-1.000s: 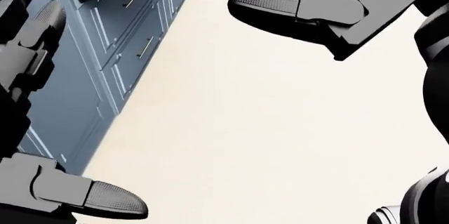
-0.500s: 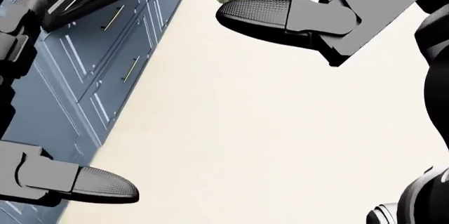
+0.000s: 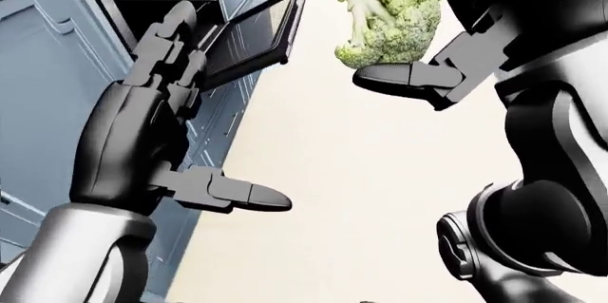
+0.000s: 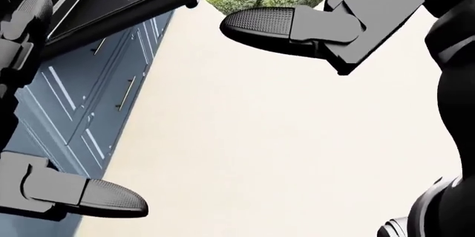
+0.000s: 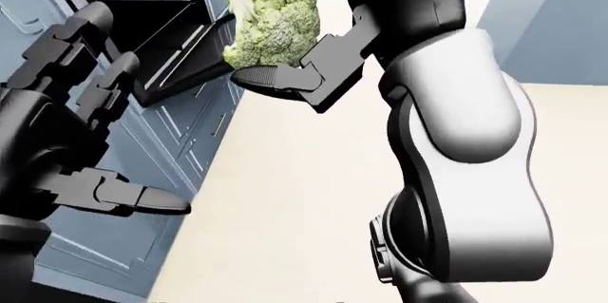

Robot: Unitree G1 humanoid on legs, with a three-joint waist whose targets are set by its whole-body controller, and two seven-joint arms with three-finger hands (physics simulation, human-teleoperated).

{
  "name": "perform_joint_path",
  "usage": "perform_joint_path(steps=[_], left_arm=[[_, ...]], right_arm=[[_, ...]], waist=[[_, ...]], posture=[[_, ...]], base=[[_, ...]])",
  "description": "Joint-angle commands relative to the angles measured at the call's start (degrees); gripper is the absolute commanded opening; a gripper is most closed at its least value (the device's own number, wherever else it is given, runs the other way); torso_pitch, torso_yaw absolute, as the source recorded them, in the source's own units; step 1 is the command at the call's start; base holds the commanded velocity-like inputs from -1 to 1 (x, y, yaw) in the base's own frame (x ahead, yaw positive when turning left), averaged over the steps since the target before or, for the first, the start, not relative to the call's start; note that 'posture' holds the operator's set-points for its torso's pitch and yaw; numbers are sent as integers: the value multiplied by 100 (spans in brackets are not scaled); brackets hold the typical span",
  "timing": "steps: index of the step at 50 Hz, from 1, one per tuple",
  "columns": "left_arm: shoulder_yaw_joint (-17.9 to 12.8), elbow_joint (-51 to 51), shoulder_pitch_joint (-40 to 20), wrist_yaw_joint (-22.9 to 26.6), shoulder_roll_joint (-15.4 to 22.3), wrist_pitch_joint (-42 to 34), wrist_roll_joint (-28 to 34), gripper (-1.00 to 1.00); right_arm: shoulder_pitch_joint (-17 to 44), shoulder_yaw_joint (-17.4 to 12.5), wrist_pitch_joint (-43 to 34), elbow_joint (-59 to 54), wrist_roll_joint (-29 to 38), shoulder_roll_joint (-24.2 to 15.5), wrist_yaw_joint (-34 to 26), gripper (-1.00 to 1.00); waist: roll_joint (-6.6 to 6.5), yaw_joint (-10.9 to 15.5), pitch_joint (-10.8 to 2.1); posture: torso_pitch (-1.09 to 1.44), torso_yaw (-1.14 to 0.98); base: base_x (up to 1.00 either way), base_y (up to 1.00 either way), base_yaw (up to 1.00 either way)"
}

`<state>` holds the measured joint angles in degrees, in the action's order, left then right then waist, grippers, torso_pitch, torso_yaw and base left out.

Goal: Place the broccoli on the top rack of the oven.

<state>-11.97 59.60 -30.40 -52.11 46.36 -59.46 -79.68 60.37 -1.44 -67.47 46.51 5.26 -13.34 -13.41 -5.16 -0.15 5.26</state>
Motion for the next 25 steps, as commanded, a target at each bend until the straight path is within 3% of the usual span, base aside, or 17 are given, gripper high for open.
perform_joint_path(steps=[1, 5, 7, 8, 11, 12, 13, 14, 17, 18, 22, 24, 25], left_arm=[[-99, 40, -99, -10, 28, 125, 82, 100], [-103, 40, -99, -17, 41, 131, 67, 100], [-110, 40, -98, -18, 36, 130, 64, 100], [-100, 40, -98, -11, 34, 121, 79, 100], [-115, 40, -97, -13, 27, 118, 72, 100], [-118, 40, -94, -20, 32, 126, 58, 100], [-108, 40, -93, -25, 50, 144, 43, 100], [-100, 40, -88, -25, 58, 155, 47, 100], [-65, 40, -86, -29, 35, 158, 87, 100], [-56, 40, -86, -16, 38, 150, 101, 100], [-161, 40, -193, -103, -2, 24, -77, 100], [-206, 40, -291, -152, -40, -93, -173, 100], [-248, 40, -341, -196, -74, -152, -233, 100]], right_arm=[[126, -120, 182, 62, 128, -29, 69, -100], [156, -117, 156, 73, 163, -26, 35, -100], [162, -99, 153, 87, 178, -27, 2, -100], [163, -90, 158, 82, 190, -30, -7, -100], [159, -108, 187, 56, 204, 9, -5, -100], [164, -103, 168, 71, 208, -3, -21, -100], [138, -89, 183, 75, 220, -14, -32, -100], [130, -97, 208, 62, 226, 1, -31, -100], [116, -71, 225, 71, 237, -2, -80, -100], [125, -80, 233, 54, 243, 2, -91, -100], [109, -79, 289, 21, 270, 53, -94, -100], [85, -82, 323, 8, 266, 75, -96, -100], [74, -87, 355, -7, 264, 78, -98, -100]], waist=[[-6, -51, -109], [141, -86, -81], [130, -63, -183], [279, -13, -226], [507, 77, -261], [458, 130, -352], [378, 79, -306], [480, 79, -204], [529, 26, -341], [527, 30, -314], [307, 0, -210], [-14, -41, -306], [-304, -35, -384]], posture=[[0, 0], [0, 0], [0, 0], [0, 0], [0, 0], [0, 0], [0, 0], [0, 0], [0, 0], [0, 0], [0, 0], [0, 0], [0, 0]], base=[[0, 0, 0], [0, 0, 0], [0, 16, 0], [0, 36, 0], [0, 36, 0], [0, 34, 0], [0, 35, 0], [0, 34, 0], [0, 35, 0], [0, 35, 0], [0, 35, 0], [0, 34, 0], [0, 33, 0]])
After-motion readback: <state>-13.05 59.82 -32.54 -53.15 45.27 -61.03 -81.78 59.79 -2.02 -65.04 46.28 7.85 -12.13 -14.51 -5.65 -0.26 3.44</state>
